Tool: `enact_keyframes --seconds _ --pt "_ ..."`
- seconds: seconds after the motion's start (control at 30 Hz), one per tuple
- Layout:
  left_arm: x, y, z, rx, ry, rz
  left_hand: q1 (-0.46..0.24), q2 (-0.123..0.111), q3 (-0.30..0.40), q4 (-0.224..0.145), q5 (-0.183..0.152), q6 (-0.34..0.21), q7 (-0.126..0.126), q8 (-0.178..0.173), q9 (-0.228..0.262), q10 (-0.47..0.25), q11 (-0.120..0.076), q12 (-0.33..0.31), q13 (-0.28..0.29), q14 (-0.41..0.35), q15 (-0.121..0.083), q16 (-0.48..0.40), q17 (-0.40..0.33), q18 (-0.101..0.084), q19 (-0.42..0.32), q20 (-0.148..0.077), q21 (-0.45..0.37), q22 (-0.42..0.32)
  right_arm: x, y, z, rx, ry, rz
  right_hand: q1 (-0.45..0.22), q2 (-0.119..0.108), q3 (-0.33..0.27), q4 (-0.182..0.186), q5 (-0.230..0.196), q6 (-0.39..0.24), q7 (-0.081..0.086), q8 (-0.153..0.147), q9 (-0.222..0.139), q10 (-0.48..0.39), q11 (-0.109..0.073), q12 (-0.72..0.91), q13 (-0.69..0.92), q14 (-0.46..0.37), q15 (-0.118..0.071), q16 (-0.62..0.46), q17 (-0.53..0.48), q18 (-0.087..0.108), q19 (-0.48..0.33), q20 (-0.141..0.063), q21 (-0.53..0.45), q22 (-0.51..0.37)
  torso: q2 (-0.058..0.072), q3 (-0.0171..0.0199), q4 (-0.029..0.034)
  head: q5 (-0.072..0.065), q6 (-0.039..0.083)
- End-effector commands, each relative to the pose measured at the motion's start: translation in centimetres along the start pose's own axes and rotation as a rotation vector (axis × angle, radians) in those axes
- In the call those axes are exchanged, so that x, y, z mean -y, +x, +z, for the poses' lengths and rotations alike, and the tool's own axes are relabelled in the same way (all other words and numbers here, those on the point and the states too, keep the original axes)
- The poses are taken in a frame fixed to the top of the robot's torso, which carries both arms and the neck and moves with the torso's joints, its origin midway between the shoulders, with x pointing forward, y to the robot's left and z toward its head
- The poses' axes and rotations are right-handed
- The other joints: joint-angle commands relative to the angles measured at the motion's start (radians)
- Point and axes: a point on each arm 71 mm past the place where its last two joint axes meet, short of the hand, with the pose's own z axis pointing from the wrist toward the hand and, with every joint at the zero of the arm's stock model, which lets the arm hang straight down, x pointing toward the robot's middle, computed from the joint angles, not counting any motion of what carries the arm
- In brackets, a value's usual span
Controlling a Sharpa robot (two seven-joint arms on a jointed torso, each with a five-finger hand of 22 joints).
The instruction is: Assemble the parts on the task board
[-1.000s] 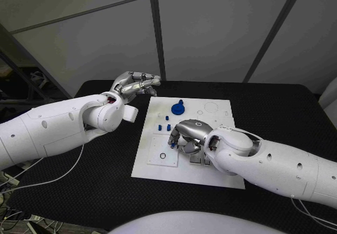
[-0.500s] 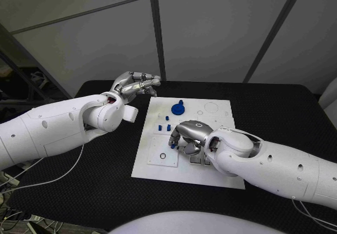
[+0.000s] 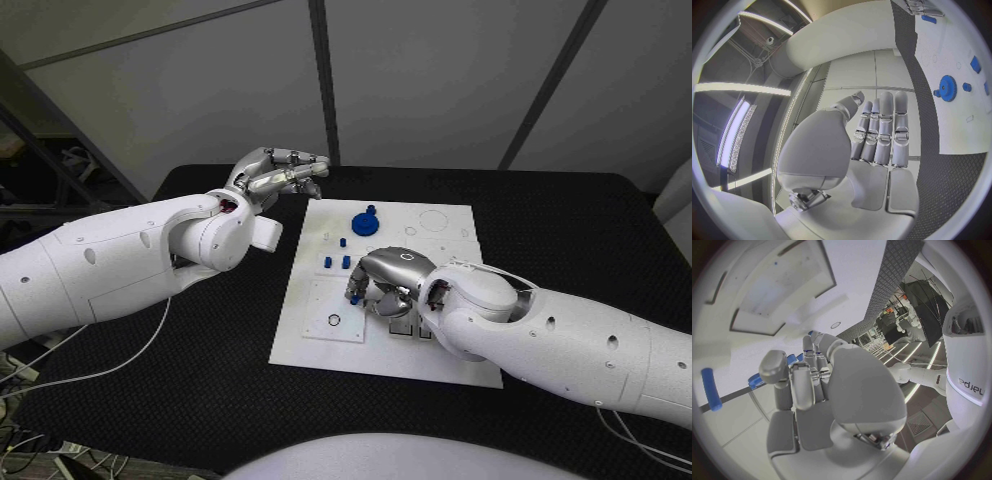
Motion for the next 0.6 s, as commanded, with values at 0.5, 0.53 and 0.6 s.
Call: enact_keyframes --seconds 0.5,0.53,0.6 --pt "0.06 0.27 0.04 -0.023 -0.003 -0.010 0.007 0.001 -0.006 0.001 0.003 -0.003 0.001 -0.005 -0.002 -0.009 -0.002 0.004 -0.001 -0.010 0.000 -0.003 -0.002 -0.003 0.007 0.003 -0.006 -0.002 -0.02 0.17 0.34 -0.022 0.024 -0.027 -0.042 -0.012 -0.012 0.001 0.007 -0.071 0.035 -0.043 -0.015 -0.074 0.039 -0.056 -0.015 0.054 0.022 0.003 -0.008 -0.011 -0.003 0.022 -0.011 -0.012 -0.001 0.0001 -0.0004 0.001 -0.003" --pt "0.05 0.27 0.04 -0.024 -0.004 -0.010 0.007 0.001 -0.006 0.001 0.003 -0.004 0.001 -0.005 -0.002 -0.009 -0.002 0.004 -0.001 -0.010 0.000 -0.003 -0.002 -0.003 0.007 0.003 -0.006 -0.002 0.00 0.16 0.33 -0.021 0.024 -0.027 -0.044 -0.014 -0.013 0.001 0.008 -0.074 0.038 -0.046 -0.016 -0.081 0.042 -0.060 -0.017 0.053 0.024 0.004 -0.008 -0.011 -0.004 0.024 -0.012 -0.013 -0.001 0.0005 -0.0006 0.001 -0.002" --pt "0.04 0.28 0.05 -0.025 -0.005 -0.011 0.007 0.001 -0.006 0.001 0.003 -0.004 0.001 -0.005 -0.002 -0.010 -0.002 0.004 -0.001 -0.010 0.000 -0.003 -0.002 -0.003 0.007 0.003 -0.007 -0.003 0.03 0.13 0.29 -0.017 0.025 -0.027 -0.047 -0.019 -0.014 0.001 0.010 -0.081 0.042 -0.051 -0.017 -0.096 0.047 -0.066 -0.021 0.053 0.029 0.004 -0.008 -0.010 -0.006 0.028 -0.014 -0.015 -0.001 0.0008 -0.0002 0.000 -0.002"
